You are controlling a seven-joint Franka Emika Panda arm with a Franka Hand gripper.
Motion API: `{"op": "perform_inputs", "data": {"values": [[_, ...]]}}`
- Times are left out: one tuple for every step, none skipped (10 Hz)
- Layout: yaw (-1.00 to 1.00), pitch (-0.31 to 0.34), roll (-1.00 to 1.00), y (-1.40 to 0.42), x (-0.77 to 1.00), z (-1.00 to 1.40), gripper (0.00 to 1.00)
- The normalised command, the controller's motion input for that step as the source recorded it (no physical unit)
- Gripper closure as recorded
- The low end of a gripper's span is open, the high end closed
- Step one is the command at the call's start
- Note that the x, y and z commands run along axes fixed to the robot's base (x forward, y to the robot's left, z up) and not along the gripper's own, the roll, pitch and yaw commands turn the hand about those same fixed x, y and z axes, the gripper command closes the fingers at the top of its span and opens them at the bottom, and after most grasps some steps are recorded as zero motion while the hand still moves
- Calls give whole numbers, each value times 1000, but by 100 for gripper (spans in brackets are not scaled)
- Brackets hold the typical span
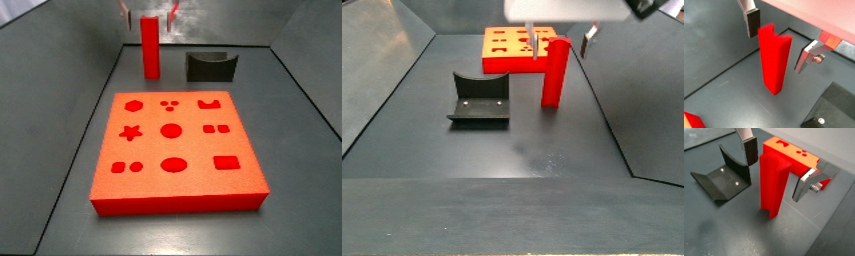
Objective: Pick up the arch object. Move up. Place the arch object on the fixture. Regrasp the arch object. Rotate the arch object. Move to above the board. Insert the arch object.
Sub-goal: Rotate the arch object, then move to above the board.
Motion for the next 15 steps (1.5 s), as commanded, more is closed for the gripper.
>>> {"op": "perform_inputs", "data": {"values": [[33,-63,18,6,7,-280,0],[30,-57,24,0,0,0,100],[-98,-80,264,-348,104,1000,100],[-90,-66,262,-347,99,1000,100],[-53,-18,257,-322,85,1000,100],[-20,25,221,-295,80,1000,100],[-5,53,189,-284,79,1000,100],[7,77,164,-267,81,1000,100],[16,89,141,-252,82,1000,100],[23,92,120,-235,79,1000,100],[26,93,105,-221,77,1000,100],[29,91,94,-209,76,1000,100],[28,89,73,-179,72,1000,100],[30,89,57,-167,66,1000,100],[30,89,37,-100,45,770,100]]}}
